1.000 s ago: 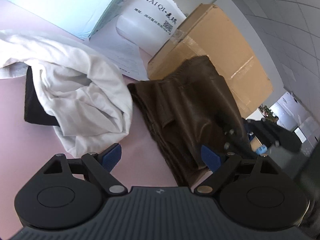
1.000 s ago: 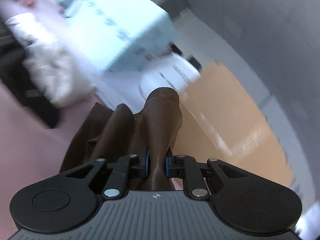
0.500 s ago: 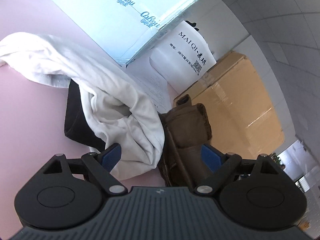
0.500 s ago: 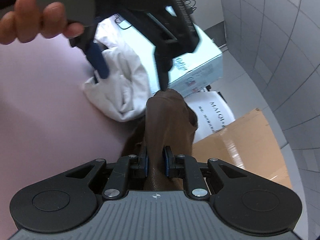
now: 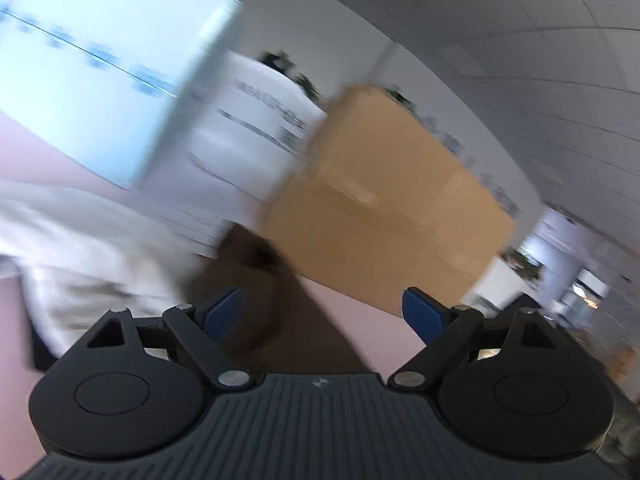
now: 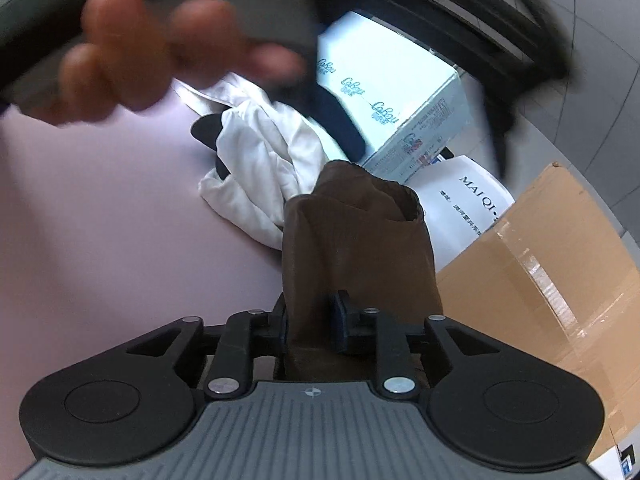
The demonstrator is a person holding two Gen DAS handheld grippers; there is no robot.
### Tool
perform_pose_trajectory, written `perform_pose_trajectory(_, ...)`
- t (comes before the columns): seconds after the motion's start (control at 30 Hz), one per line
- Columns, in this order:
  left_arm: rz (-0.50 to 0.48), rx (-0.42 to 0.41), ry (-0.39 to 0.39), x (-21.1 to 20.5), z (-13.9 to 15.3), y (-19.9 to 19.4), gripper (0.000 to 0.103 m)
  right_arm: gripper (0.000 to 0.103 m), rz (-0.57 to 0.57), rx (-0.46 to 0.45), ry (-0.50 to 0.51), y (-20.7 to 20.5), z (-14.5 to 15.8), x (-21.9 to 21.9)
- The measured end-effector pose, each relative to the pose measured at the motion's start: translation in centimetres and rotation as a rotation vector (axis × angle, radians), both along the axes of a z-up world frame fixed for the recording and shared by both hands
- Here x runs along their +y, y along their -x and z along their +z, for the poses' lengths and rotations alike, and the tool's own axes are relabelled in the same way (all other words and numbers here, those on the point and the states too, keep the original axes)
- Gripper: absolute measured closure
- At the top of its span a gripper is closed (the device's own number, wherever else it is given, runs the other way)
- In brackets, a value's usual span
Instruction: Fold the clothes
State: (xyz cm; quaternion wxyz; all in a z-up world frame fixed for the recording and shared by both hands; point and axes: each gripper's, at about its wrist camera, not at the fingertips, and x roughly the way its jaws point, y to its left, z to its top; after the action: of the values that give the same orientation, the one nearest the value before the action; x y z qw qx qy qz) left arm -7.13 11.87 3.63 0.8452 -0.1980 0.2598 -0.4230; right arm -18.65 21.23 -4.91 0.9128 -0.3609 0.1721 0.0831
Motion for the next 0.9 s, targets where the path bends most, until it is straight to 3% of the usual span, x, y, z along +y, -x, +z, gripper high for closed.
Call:
perform_pose_trajectory(0.13, -0.032, 0.112, -0.067, -3.8, -0.4, -3.6, 0.017, 0.059, 0.03, 0.015, -0.053, 0.3, 0.7, -0.4)
perform_pose_trajectory(0.2, -0.08, 0.119, -0.101, -4.7, -1.3, -4.9, 0.018, 0.042, 0.062, 0.027, -0.086, 0.7, 1.3, -0.8)
perform_pose_trajectory(0.3, -0.125, 0.092, -0.119, -4.6, -2.1, -5.3, 0.018, 0.028, 0.11, 0.039, -0.163, 1.6, 2.4, -1.6)
perform_pose_trajectory(0.37, -0.142, 0.068, -0.122, -4.2, -2.4, -5.1, 0.018, 0.026, 0.12, 0.032, -0.227, 2.4, 3.3, -2.4)
perform_pose_trajectory(0.47, -0.154, 0.045, -0.131, -3.9, -2.7, -4.9, 0.018, 0.022, 0.099, 0.047, -0.47, 3.8, 6.3, -6.0)
perform_pose_trajectory(0.6, -0.152, 0.023, -0.144, -4.3, -2.7, -4.3, 0.018, 0.021, -0.026, 0.053, -0.743, 4.0, 8.1, -10.8)
perform_pose_trajectory(0.67, -0.144, 0.003, -0.161, -4.3, -2.7, -4.0, 0.018, 0.021, -0.13, 0.054, -0.852, 1.7, 7.8, -14.0)
perform_pose_trajectory(0.8, -0.134, -0.029, -0.186, -4.3, -2.8, -3.4, 0.018, 0.021, -0.308, 0.077, -0.935, -0.3, 6.7, -16.9)
perform_pose_trajectory(0.9, -0.132, -0.04, -0.195, -4.5, -2.9, -3.4, 0.018, 0.021, -0.419, 0.112, -0.938, -2.0, 5.5, -17.2)
